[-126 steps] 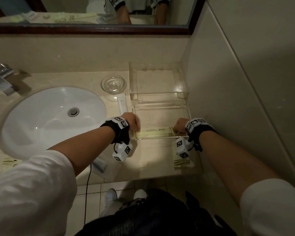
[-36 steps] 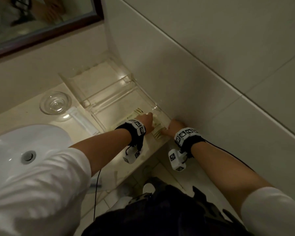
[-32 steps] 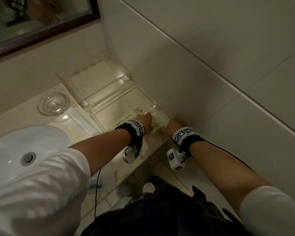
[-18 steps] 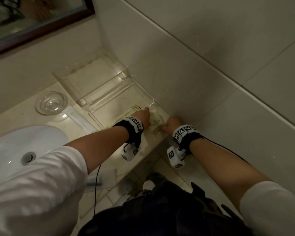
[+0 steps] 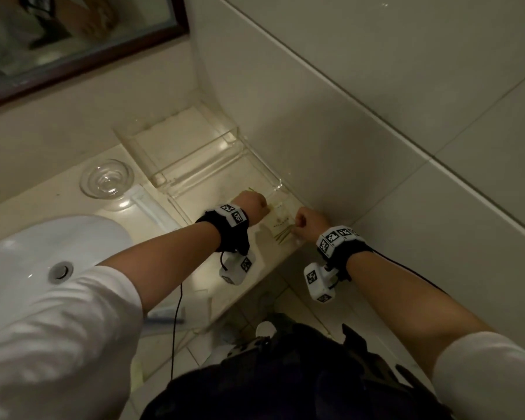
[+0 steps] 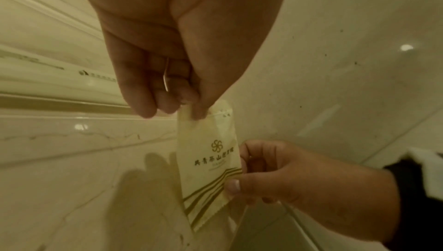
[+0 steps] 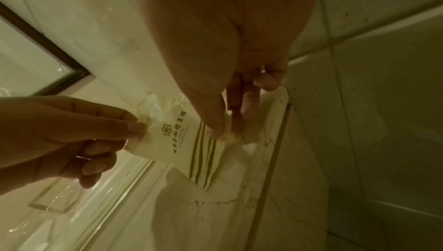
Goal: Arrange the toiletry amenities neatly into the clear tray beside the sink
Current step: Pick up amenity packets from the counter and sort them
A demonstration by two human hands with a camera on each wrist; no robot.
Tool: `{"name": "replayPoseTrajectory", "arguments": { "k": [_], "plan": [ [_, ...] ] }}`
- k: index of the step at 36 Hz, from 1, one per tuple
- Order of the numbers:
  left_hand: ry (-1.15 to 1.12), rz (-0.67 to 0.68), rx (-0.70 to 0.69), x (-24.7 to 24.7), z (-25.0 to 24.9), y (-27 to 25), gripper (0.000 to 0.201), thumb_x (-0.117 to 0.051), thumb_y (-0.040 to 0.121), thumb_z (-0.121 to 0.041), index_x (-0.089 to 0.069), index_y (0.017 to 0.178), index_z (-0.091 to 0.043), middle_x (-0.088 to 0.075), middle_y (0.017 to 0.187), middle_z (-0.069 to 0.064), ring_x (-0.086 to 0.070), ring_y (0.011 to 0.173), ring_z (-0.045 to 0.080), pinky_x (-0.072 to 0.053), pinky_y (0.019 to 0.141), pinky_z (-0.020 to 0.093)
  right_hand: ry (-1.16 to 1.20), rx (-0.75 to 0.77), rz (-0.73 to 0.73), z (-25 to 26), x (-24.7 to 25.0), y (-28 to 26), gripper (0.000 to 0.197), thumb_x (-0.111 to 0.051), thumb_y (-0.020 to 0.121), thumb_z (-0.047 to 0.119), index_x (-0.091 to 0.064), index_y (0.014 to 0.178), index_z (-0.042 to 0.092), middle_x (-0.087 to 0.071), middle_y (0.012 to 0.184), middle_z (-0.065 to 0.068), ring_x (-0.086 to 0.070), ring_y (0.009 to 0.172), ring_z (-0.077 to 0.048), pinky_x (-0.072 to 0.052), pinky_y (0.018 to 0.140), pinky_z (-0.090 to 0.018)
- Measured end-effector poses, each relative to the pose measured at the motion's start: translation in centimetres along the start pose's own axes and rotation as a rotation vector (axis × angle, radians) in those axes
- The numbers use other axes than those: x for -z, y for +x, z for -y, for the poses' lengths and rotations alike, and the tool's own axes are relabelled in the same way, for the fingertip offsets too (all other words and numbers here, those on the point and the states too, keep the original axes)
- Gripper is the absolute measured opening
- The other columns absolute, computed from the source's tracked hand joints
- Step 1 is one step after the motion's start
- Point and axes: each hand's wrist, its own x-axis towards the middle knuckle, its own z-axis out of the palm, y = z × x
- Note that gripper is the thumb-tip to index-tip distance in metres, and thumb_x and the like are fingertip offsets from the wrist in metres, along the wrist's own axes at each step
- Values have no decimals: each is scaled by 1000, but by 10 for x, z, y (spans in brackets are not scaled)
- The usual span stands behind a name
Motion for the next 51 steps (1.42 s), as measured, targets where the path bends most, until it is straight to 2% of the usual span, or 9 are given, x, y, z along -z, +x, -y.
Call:
{"name": "replayPoseTrajectory", "arguments": {
  "k": [6,14,19,23,34,37,43,48,51],
  "plan": [
    [-108,-76,20,7,18,-9,35,-51,95,-33,-66,115,-9,-63,119,11,-57,111,27,-44,92,33,150,-8,-3,10,10,0,25,-71,81,19,-47,77,24,-62,98,-8,-59,91,-24,-50,86,-39],
    [-368,-188,117,18,46,-28,27,-62,89,-32,-72,102,-10,-69,108,9,-63,102,25,-46,82,27,445,87,-9,41,28,-5,12,-66,86,7,-55,89,11,-62,78,-3,-58,65,-13,-49,56,-19],
    [-486,-218,187,23,62,-41,27,-67,86,-32,-73,99,-10,-71,97,10,-62,85,23,-49,77,28,636,109,25,67,29,-3,19,-62,87,-3,-50,80,10,-61,82,-8,-63,77,-22,-58,67,-29],
    [-700,-229,269,26,74,-50,28,-71,83,-29,-72,98,-6,-63,79,7,-56,66,15,-50,67,26,752,54,0,86,24,3,23,-61,87,-4,-47,78,12,-59,79,-8,-61,68,-18,-56,51,-21],
    [-879,-313,398,37,101,-68,32,-72,83,-27,-71,104,-3,-64,91,12,-57,82,20,-46,72,29,828,-22,79,124,3,24,16,-69,82,0,-61,72,9,-62,74,-9,-58,68,-20,-53,69,-28],
    [-915,-321,434,38,107,-74,38,-71,84,-30,-68,111,-3,-66,105,12,-62,98,26,-49,86,33,767,-16,98,131,-2,31,13,-74,79,6,-67,69,8,-66,77,-13,-61,73,-24,-54,82,-35],
    [-1031,-359,527,38,122,-79,50,-75,78,-32,-64,118,-4,-65,115,12,-61,110,27,-48,101,39,664,19,139,146,-9,44,18,-74,79,9,-66,65,5,-60,65,-10,-55,57,-19,-51,65,-28],
    [-1075,-358,597,39,128,-76,54,-78,75,-33,-64,119,-5,-66,116,11,-62,107,25,-51,96,37,555,-14,154,153,-19,68,20,-80,72,15,-69,57,7,-67,70,-15,-61,68,-25,-55,82,-41],
    [-1018,-348,612,37,131,-72,50,-76,76,-38,-66,114,-7,-68,112,8,-63,103,23,-52,95,37,507,-6,161,158,-20,75,21,-80,73,16,-67,58,9,-66,66,-12,-61,67,-24,-55,77,-38]
  ]
}}
